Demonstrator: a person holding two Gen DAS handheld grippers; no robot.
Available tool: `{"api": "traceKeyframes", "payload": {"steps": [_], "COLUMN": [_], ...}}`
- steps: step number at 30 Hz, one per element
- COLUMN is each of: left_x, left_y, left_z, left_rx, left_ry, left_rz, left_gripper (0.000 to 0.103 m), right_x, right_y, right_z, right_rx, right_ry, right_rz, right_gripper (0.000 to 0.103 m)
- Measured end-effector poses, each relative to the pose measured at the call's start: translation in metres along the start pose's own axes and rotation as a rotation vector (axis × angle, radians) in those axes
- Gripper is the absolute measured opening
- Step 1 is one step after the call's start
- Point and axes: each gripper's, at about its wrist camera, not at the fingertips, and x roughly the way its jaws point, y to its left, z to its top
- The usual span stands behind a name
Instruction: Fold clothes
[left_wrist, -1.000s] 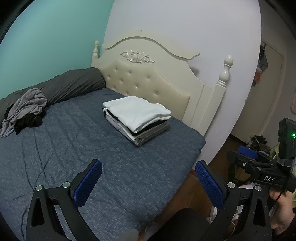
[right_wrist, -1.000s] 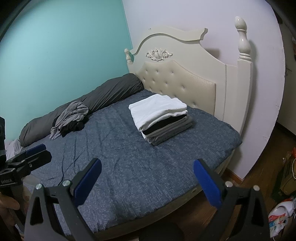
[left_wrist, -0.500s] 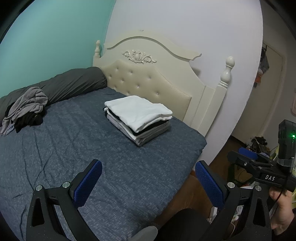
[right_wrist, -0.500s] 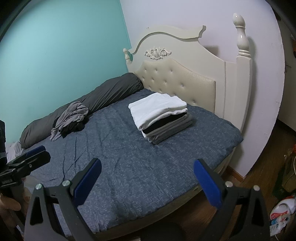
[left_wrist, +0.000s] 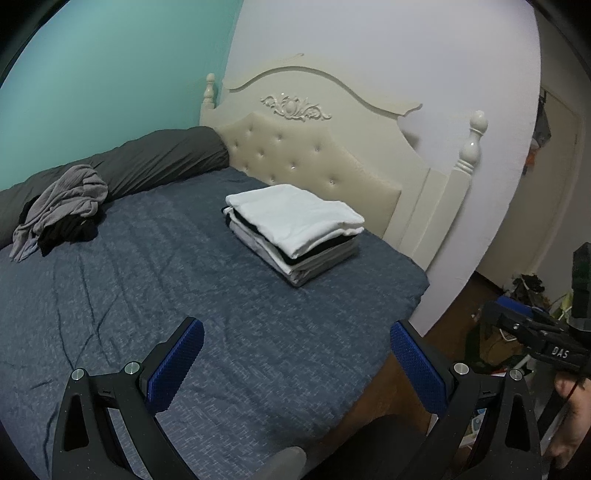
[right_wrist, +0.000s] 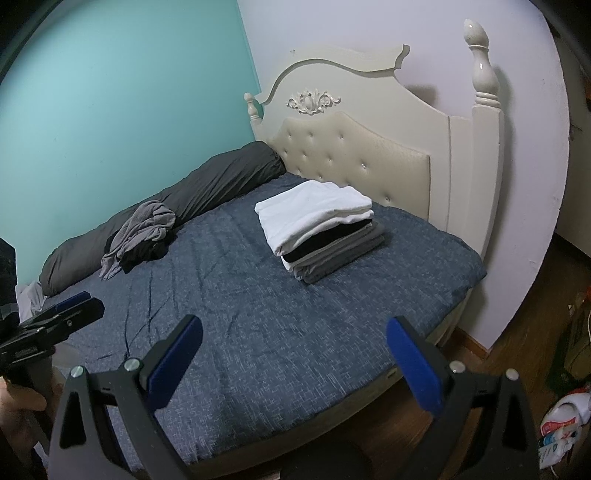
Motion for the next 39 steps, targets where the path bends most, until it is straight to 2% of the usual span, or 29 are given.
{"api": "traceKeyframes", "payload": {"steps": [13, 27, 39], "left_x": [0.018, 0.017, 0.01], "left_y": [0.02, 0.014, 0.012], "left_z": [-0.003, 0.002, 0.003], "left_rx": [-0.013, 0.001, -0.01], "left_ry": [0.029, 0.032, 0.011], "left_rz": [0.043, -0.012, -0.013], "left_gripper": [0.103, 0.103, 0.103], "right_x": [0.004, 0.008, 0.007], "right_y": [-0.005, -0.008, -0.009], "right_z": [0.0, -0.001, 0.001], "right_rx": [0.008, 0.012, 0.017], "right_ry": [0.008, 0.017, 0.01], "right_rz": [-0.002, -0.014, -0.015], "right_gripper": [0.1, 0.1, 0.1]}}
